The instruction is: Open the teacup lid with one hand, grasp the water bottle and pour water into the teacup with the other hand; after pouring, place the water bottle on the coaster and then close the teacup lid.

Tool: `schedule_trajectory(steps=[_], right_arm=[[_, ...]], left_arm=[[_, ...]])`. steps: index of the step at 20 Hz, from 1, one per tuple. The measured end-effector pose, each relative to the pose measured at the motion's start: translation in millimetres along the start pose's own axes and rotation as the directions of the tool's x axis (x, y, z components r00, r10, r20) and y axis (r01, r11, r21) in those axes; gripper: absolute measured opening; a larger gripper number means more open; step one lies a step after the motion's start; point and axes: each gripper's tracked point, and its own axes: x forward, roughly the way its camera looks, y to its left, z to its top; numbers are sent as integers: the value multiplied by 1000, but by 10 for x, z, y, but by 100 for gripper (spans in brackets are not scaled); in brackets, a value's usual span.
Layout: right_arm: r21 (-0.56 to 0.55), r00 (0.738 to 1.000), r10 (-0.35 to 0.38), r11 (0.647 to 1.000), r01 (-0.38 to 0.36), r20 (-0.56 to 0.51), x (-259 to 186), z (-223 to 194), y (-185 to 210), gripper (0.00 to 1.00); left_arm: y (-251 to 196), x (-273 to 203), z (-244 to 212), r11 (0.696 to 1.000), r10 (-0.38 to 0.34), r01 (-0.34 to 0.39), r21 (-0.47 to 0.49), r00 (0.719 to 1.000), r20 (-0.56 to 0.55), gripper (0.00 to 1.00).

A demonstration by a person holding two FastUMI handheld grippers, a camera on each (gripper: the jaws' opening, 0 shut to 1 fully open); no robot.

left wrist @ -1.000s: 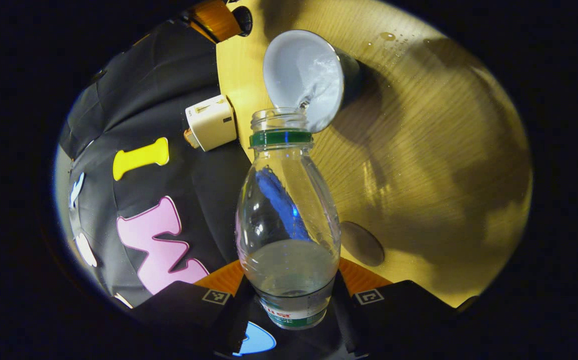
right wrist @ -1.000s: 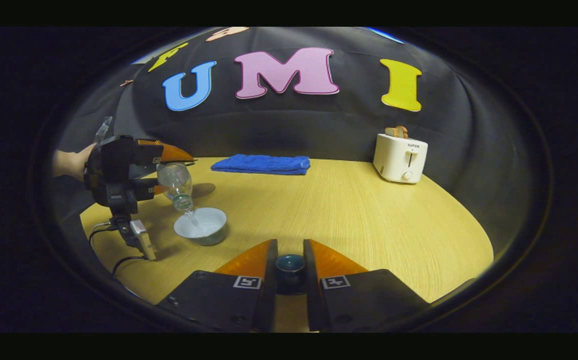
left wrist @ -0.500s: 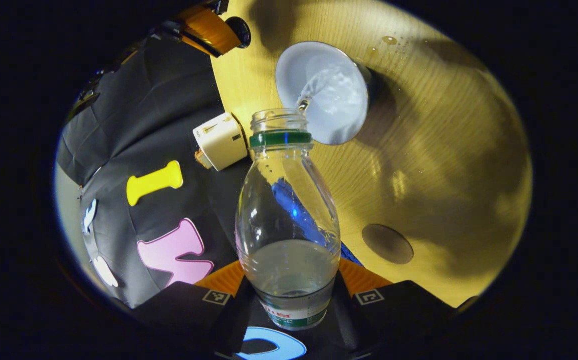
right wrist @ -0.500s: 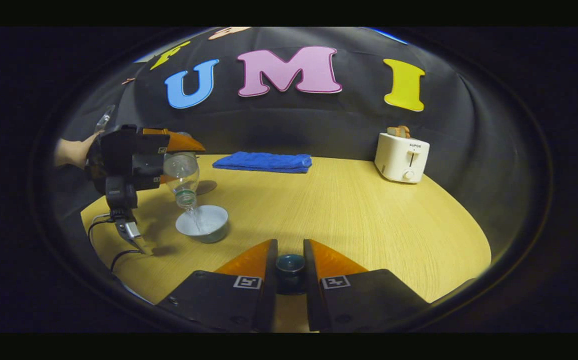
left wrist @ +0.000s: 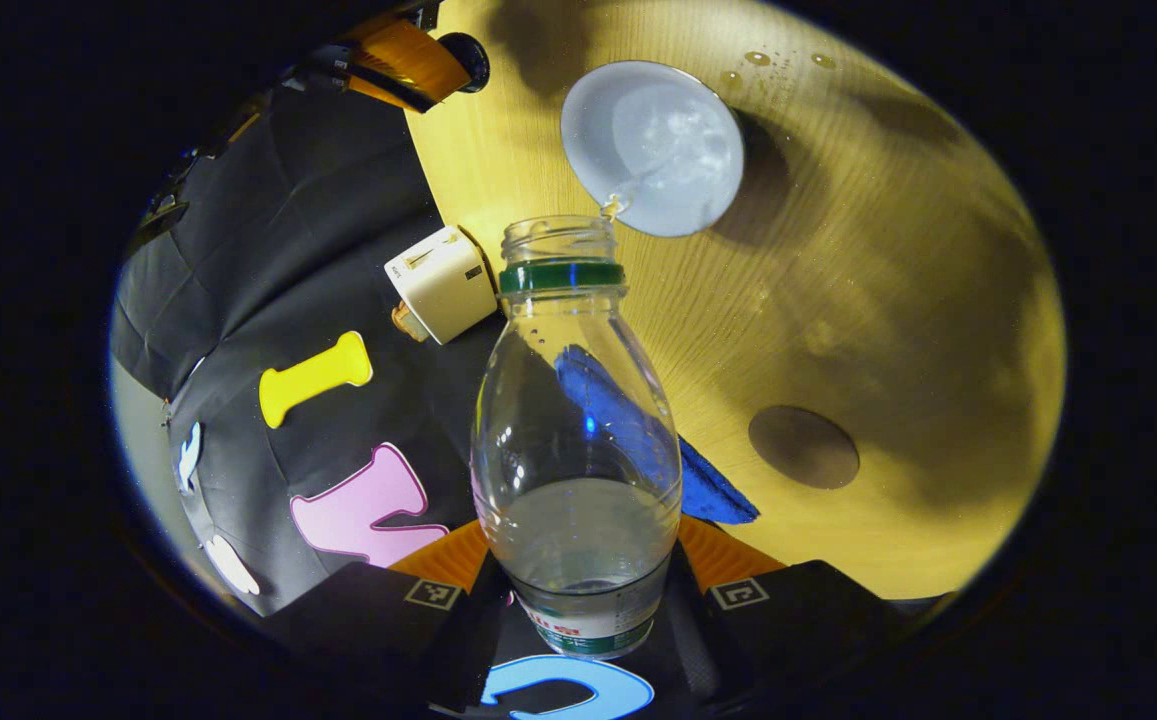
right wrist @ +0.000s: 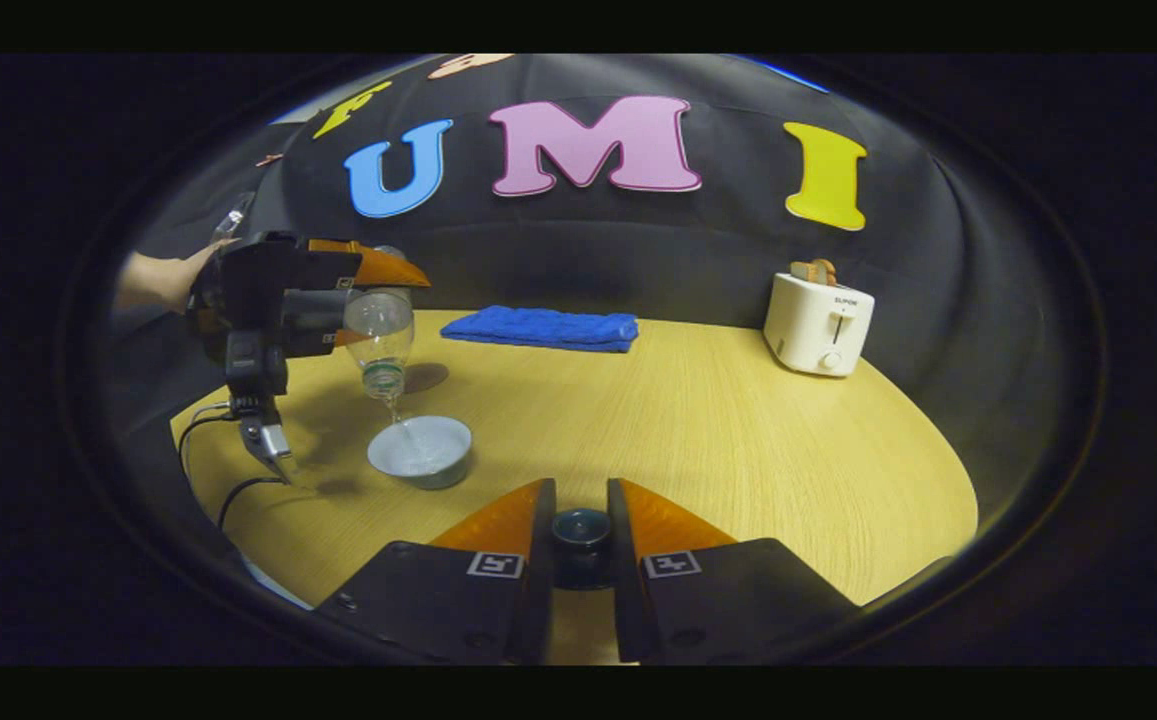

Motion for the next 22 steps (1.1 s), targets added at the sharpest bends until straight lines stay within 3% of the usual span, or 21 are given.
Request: schedule_trajectory(steps=[3,4,6,7,8,11,13,16,19,20,22], right_arm=[[2,1000,9,1000,-9,11,3,75,25,33],[9,1000,11,1000,-11,11,3,91,35,29],[20,1000,12,1000,-12,14,-4,112,51,33],[22,1000,12,1000,-12,13,-15,117,56,29],[24,1000,11,1000,-12,13,-8,120,55,33],[23,1000,8,1000,-8,14,-19,155,34,33],[20,1000,5,1000,-5,18,-24,192,19,24],[21,1000,1,1000,-2,22,3,233,16,33],[22,1000,-2,1000,1,25,23,270,27,33],[22,1000,-2,1000,2,26,28,287,35,29],[20,1000,0,1000,-1,29,51,330,57,33]], left_arm=[[134,-31,-115,1000,6,-6,13,1000,-7,75],[177,-41,-151,1000,10,-10,16,1000,-9,75],[260,-51,-213,999,20,-19,26,1000,-10,75],[305,-57,-262,999,22,-21,32,1000,-11,75],[339,-62,-306,999,23,-23,38,1000,-14,75],[421,-71,-407,998,30,-28,57,999,-22,75],[462,-77,-422,998,36,-34,53,999,-21,75],[443,-60,-400,999,33,-33,43,999,-17,75],[364,-6,-337,999,24,-23,30,1000,-11,76],[350,1,-328,1000,21,-21,23,1000,-10,75],[273,8,-293,1000,9,-9,-18,1000,-8,76]])
